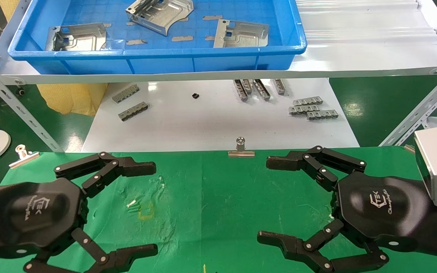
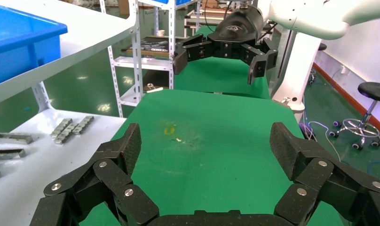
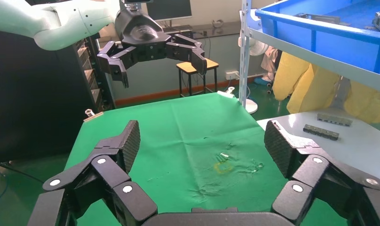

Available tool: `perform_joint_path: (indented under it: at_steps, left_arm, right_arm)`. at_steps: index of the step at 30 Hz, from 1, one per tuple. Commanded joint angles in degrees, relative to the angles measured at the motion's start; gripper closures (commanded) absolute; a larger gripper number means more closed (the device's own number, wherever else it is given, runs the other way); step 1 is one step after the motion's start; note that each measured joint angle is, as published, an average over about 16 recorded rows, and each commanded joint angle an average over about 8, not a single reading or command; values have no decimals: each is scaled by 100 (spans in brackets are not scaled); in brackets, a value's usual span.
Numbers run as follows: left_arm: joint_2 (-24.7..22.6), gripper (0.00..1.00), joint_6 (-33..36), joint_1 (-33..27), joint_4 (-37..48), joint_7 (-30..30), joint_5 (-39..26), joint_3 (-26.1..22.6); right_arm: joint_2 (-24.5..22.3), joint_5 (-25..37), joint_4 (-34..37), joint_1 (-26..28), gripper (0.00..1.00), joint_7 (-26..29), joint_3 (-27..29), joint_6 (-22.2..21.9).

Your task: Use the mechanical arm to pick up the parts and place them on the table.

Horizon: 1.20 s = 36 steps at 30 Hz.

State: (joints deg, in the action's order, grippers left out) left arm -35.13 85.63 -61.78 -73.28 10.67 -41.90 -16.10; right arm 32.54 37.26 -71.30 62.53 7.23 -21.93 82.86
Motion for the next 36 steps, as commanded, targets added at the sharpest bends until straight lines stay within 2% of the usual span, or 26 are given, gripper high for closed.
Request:
perform_joint_path:
  at_steps: [1,36]
  left_arm:
    - [0,0,0,0,0,0,0,0]
    - [1,0,1,3,-4,1,1,1]
  right_arm:
    - [0,0,0,0,100,0,0,0]
    - [0,0,0,0,100,0,0,0]
